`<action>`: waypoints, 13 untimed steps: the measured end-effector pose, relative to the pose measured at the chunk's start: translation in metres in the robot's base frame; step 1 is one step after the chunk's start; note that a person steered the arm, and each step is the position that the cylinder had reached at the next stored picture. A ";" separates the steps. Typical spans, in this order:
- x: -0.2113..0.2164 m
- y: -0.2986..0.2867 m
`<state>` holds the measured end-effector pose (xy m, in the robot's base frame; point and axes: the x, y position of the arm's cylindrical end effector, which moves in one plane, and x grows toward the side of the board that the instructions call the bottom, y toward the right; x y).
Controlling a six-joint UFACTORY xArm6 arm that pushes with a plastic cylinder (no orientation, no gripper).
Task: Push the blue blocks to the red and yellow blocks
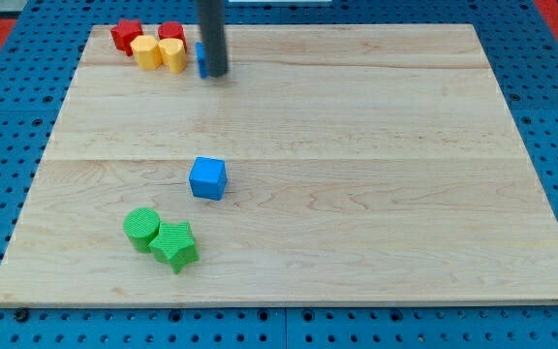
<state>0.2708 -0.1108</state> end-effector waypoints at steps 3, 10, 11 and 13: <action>0.203 0.159; 0.057 -0.042; 0.055 -0.026; 0.244 0.111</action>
<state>0.5152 0.0006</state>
